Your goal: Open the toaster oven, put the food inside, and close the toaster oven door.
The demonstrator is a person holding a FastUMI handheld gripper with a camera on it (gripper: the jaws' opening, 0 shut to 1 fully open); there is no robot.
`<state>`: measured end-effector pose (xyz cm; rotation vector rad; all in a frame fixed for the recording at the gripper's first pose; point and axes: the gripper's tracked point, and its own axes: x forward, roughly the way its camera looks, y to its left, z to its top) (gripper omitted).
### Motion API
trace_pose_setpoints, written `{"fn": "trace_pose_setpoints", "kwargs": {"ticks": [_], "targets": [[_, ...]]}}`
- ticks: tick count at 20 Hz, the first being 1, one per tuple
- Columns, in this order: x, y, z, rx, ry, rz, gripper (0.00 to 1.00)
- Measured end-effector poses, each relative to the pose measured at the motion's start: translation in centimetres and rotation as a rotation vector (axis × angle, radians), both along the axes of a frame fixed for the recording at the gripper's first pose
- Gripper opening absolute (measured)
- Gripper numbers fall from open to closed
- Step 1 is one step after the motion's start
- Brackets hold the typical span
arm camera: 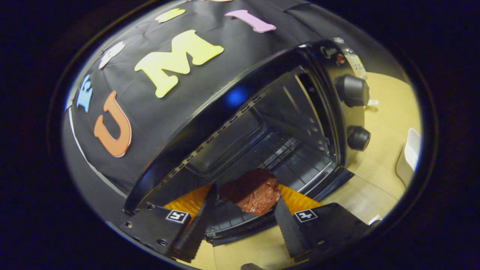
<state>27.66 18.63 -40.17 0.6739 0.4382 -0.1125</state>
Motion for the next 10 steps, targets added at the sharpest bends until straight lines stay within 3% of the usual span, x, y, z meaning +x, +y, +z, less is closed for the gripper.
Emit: {"fn": "trace_pose_setpoints", "kwargs": {"ticks": [4,6,10], "targets": [[-0.7,-1.0,0.6,-0.246,-0.004,0.055,0.93],[-1.4,-0.2,0.5,-0.246,0.011,0.086,0.98],[-3.0,-1.0,1.7,-0.273,0.004,0.106,0.97]]}}
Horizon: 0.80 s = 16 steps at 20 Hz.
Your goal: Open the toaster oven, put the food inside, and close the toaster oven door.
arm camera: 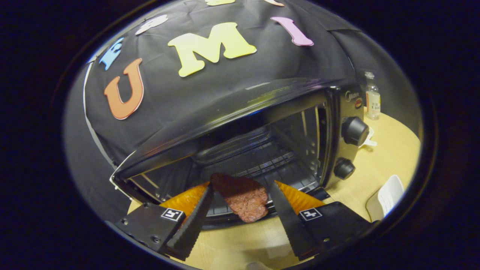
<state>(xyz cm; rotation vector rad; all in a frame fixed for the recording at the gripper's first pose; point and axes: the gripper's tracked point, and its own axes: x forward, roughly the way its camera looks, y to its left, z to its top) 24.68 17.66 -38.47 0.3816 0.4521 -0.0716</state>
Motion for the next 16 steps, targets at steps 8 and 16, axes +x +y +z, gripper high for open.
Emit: {"fn": "trace_pose_setpoints", "kwargs": {"ticks": [8,16], "targets": [[-5.7,-1.0,6.4,-0.166,-0.037,0.158,0.97],[-14.8,-5.8,8.0,-0.313,0.056,0.225,0.98]]}}
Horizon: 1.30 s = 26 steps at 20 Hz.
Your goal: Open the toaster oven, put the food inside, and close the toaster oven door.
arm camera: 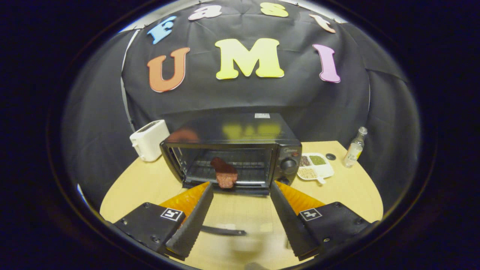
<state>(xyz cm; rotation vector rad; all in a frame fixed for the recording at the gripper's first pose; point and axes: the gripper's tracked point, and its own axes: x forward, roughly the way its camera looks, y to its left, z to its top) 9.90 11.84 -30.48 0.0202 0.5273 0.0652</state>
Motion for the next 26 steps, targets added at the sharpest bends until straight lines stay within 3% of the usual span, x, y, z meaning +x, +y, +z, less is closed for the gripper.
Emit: {"fn": "trace_pose_setpoints", "kwargs": {"ticks": [7,13,19,26], "targets": [[-5.6,0.4,-3.4,-0.02,0.092,0.049,0.98],[-8.9,1.9,-9.3,-0.026,0.225,0.072,0.98],[-8.4,5.3,-13.9,-0.021,0.304,0.109,0.98],[-5.9,6.2,-16.9,-0.035,0.361,0.086,0.98]]}}
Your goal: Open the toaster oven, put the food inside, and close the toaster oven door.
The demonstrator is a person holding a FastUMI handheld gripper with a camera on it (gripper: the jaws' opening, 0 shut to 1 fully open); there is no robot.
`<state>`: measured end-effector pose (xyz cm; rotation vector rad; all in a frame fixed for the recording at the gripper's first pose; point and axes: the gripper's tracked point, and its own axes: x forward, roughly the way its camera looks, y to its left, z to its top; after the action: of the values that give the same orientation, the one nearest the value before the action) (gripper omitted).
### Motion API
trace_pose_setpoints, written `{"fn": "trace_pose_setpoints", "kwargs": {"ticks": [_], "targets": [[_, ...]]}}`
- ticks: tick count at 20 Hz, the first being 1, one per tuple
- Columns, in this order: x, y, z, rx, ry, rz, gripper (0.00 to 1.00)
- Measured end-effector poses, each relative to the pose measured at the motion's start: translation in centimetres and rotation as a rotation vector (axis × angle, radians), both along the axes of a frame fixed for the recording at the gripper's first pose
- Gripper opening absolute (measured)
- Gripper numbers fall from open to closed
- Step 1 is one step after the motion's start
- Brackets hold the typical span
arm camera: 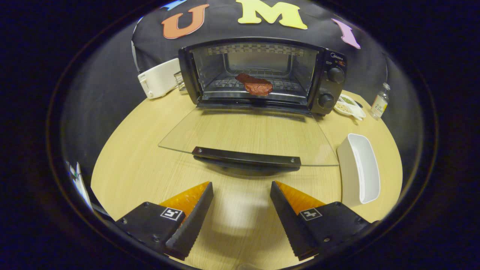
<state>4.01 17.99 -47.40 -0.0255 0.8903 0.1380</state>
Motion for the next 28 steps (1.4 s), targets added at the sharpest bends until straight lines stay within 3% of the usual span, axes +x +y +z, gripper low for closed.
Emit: {"fn": "trace_pose_setpoints", "kwargs": {"ticks": [10,20,28], "targets": [[1.9,-0.6,0.4,-0.013,0.003,-0.015,0.98],[4.5,-1.1,7.2,-0.023,-0.104,0.026,0.98],[9.2,-1.5,12.4,-0.031,-0.206,0.037,0.98]]}}
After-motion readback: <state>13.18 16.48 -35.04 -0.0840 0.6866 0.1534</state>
